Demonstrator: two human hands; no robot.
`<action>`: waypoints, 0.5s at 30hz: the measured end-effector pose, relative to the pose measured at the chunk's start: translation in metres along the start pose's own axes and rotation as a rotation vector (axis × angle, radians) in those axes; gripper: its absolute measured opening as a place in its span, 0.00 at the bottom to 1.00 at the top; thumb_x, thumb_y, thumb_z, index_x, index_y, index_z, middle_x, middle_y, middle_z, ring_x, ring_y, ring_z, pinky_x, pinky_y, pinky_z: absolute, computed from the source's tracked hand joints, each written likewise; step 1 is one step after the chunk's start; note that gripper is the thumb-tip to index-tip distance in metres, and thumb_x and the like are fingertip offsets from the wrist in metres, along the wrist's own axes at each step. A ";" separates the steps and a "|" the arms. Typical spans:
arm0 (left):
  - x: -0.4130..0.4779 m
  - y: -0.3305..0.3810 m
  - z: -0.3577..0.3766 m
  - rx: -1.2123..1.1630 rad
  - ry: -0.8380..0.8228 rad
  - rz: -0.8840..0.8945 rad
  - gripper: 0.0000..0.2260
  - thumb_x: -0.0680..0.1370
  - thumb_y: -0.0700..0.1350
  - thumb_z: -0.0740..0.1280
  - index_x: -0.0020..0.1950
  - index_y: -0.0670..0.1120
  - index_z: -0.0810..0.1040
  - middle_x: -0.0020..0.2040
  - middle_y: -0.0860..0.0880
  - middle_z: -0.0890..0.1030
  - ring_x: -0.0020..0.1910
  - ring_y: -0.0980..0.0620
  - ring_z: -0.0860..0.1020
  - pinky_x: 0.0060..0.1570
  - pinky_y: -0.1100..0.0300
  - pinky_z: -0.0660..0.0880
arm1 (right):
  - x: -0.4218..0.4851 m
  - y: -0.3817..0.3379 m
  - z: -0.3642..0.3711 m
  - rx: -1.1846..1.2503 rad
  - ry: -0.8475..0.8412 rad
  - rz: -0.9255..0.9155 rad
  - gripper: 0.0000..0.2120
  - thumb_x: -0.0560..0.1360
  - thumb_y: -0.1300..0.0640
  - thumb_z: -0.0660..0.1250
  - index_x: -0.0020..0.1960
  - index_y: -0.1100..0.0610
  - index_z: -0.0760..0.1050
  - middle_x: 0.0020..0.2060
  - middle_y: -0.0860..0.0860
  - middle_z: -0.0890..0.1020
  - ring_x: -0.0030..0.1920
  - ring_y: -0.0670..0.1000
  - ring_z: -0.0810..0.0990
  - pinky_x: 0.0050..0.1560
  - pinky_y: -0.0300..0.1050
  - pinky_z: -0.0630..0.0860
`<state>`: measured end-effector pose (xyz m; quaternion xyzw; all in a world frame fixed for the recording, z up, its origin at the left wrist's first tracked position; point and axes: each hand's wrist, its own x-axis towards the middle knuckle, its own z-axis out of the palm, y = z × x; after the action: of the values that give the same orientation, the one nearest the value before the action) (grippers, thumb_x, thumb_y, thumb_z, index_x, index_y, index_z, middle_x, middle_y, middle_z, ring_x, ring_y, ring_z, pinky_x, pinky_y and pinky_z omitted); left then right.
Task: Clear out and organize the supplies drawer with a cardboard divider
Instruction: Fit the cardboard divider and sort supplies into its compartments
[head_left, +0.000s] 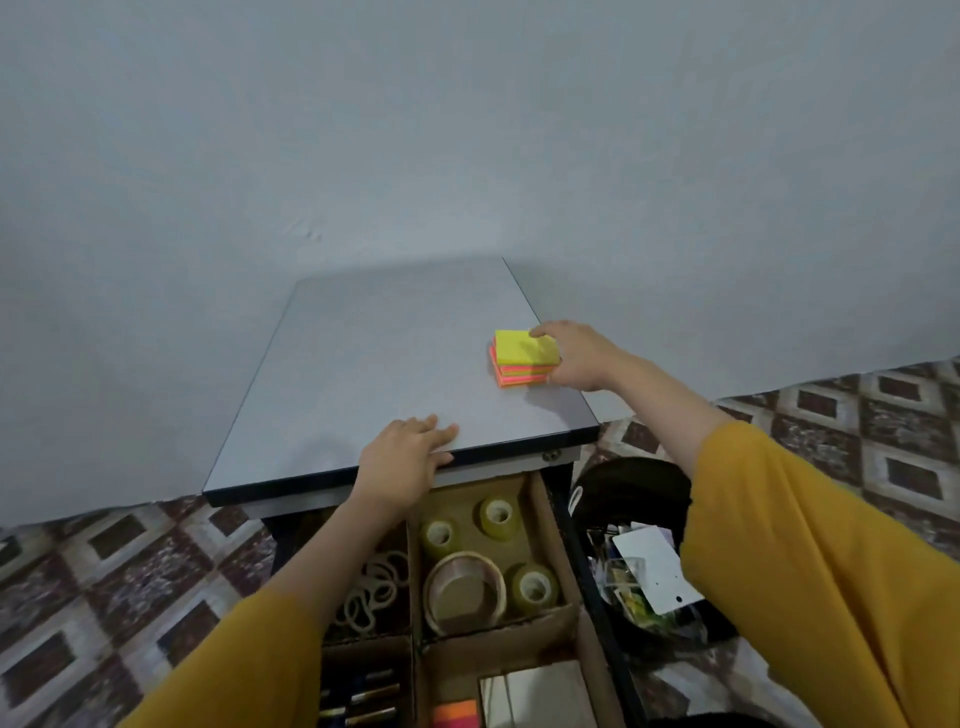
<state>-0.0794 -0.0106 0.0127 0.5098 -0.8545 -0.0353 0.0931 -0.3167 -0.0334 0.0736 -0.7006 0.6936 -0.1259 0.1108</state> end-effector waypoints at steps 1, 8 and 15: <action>0.000 0.000 0.000 0.010 0.001 -0.006 0.18 0.82 0.50 0.56 0.73 0.55 0.64 0.74 0.52 0.64 0.71 0.51 0.63 0.66 0.58 0.63 | 0.010 0.000 -0.001 0.008 -0.035 -0.012 0.33 0.73 0.59 0.69 0.74 0.58 0.60 0.71 0.57 0.65 0.70 0.56 0.64 0.67 0.44 0.61; 0.006 -0.003 -0.002 0.059 -0.032 0.020 0.19 0.82 0.51 0.54 0.74 0.57 0.62 0.75 0.53 0.61 0.71 0.51 0.61 0.65 0.60 0.61 | 0.051 0.005 0.003 0.069 -0.157 0.062 0.44 0.66 0.62 0.74 0.75 0.51 0.54 0.69 0.57 0.67 0.67 0.57 0.68 0.59 0.42 0.67; 0.003 -0.003 -0.001 0.044 -0.026 0.016 0.19 0.82 0.52 0.54 0.73 0.57 0.62 0.75 0.54 0.62 0.71 0.52 0.61 0.64 0.58 0.64 | 0.045 0.004 0.008 -0.027 -0.127 0.011 0.31 0.67 0.53 0.75 0.67 0.57 0.71 0.64 0.56 0.74 0.63 0.56 0.72 0.61 0.45 0.69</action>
<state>-0.0785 -0.0145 0.0133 0.5045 -0.8602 -0.0223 0.0710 -0.3175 -0.0782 0.0663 -0.7048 0.6906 -0.0714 0.1457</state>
